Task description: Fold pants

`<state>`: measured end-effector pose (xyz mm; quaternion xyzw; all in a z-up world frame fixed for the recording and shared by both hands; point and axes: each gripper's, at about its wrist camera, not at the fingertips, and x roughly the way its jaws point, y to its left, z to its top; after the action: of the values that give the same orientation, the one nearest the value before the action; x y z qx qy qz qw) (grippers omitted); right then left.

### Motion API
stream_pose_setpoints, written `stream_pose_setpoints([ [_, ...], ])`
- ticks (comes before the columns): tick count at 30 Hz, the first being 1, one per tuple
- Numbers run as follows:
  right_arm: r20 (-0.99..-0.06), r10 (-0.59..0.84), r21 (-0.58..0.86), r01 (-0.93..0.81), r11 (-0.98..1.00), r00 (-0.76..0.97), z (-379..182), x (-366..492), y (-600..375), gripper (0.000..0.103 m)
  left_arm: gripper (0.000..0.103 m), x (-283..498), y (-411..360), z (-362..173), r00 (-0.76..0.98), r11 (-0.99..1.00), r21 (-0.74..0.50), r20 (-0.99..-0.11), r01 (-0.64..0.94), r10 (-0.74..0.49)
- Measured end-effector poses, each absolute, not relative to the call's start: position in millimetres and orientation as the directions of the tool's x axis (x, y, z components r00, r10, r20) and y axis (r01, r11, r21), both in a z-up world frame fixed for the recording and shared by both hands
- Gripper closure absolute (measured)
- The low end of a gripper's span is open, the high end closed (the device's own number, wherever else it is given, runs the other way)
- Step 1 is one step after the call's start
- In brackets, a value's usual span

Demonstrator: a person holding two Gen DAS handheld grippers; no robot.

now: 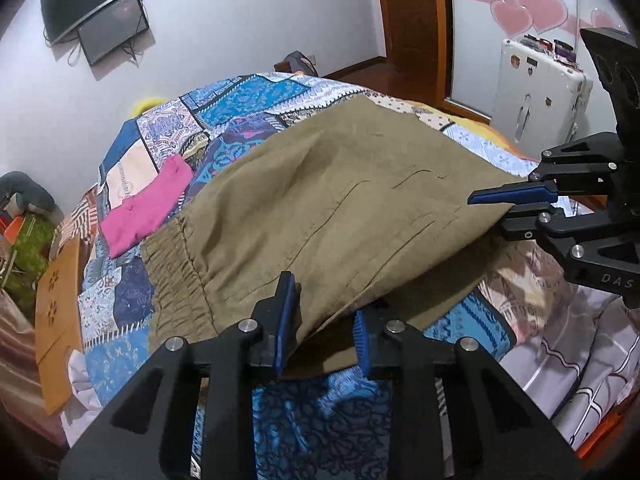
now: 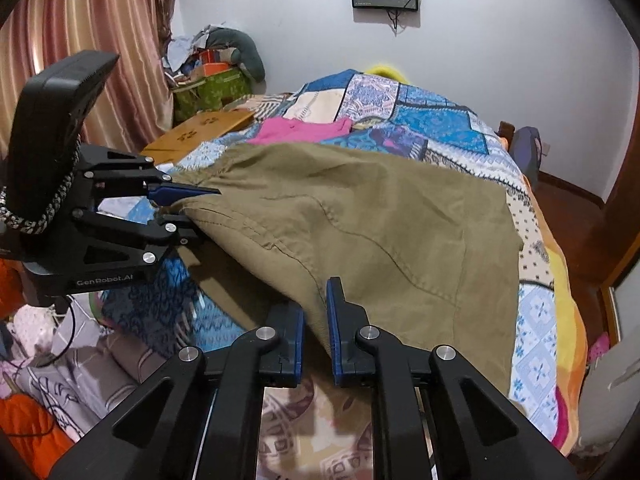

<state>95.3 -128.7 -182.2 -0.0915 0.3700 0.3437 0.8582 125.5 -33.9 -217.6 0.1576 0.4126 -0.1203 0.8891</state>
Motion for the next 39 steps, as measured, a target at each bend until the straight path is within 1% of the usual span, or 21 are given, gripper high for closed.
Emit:
stream_pose_setpoints([
  [6,-0.709,0.523,0.123,-0.647,0.753,0.473,-187.8,93.2,-130.8,0.093,0.075,123.3,-32.1,-223.6,0.613,0.93,0.143,-0.784,0.337,-0.101],
  [9,-0.725,0.528,0.149,-0.647,0.748,0.443,-189.8,93.9,-131.8,0.09,0.075,120.7,-30.9,-224.4,0.602,0.931,0.132,-0.791,0.341,-0.108],
  [10,-0.725,0.528,0.151,-0.646,0.748,0.442,-189.2,93.1,-132.7,0.089,0.073,119.3,-30.2,-223.8,0.597,0.93,0.128,-0.795,0.345,-0.113],
  [12,-0.725,0.527,0.15,-0.645,0.749,0.444,-185.0,90.1,-135.5,0.088,0.066,114.7,-30.1,-220.6,0.593,0.926,0.123,-0.796,0.358,-0.124],
  [14,-0.725,0.53,0.157,-0.644,0.749,0.44,-180.1,87.7,-138.4,0.086,0.044,108.1,-28.9,-215.2,0.591,0.921,0.11,-0.794,0.374,-0.145],
  [16,-0.718,0.541,0.169,-0.644,0.746,0.438,-174.1,85.6,-142.8,0.083,0.039,102.4,-28.0,-208.2,0.606,0.919,0.119,-0.782,0.377,-0.147],
  [19,-0.691,0.58,0.199,-0.657,0.727,0.432,-160.8,80.6,-147.3,0.077,0.039,98.0,-23.6,-194.2,0.626,0.923,0.12,-0.765,0.367,-0.15],
  [20,-0.683,0.586,0.2,-0.66,0.724,0.436,-156.9,79.3,-147.2,0.076,0.038,98.3,-20.0,-188.9,0.631,0.928,0.102,-0.759,0.359,-0.16],
  [22,-0.661,0.59,0.185,-0.662,0.727,0.463,-148.6,78.6,-145.7,0.069,0.035,102.6,-10.5,-179.7,0.642,0.941,0.061,-0.745,0.334,-0.179],
  [23,-0.653,0.596,0.187,-0.662,0.726,0.468,-147.1,79.7,-143.4,0.068,0.034,106.4,-4.8,-176.2,0.649,0.949,0.039,-0.738,0.313,-0.183],
  [25,-0.647,0.603,0.204,-0.656,0.727,0.467,-148.3,85.9,-139.3,0.068,0.034,116.6,4.7,-175.0,0.653,0.964,0.008,-0.737,0.267,-0.175],
  [28,-0.657,0.605,0.245,-0.631,0.736,0.45,-161.5,101.8,-129.6,0.068,0.034,133.9,19.6,-186.4,0.62,0.978,-0.07,-0.764,0.194,-0.178],
  [30,-0.676,0.602,0.283,-0.605,0.744,0.425,-177.3,112.6,-122.5,0.068,0.034,141.2,26.5,-197.6,0.596,0.982,-0.098,-0.783,0.163,-0.178],
  [34,-0.73,0.578,0.31,-0.577,0.756,0.365,-207.6,121.3,-113.6,0.068,0.034,144.8,37.0,-223.4,0.574,0.993,-0.036,-0.813,0.111,-0.093],
  [39,-0.733,0.571,0.314,-0.561,0.766,0.37,-214.3,117.5,-132.6,0.068,0.031,136.5,57.0,-231.7,0.573,0.99,-0.106,-0.807,0.092,-0.14],
])
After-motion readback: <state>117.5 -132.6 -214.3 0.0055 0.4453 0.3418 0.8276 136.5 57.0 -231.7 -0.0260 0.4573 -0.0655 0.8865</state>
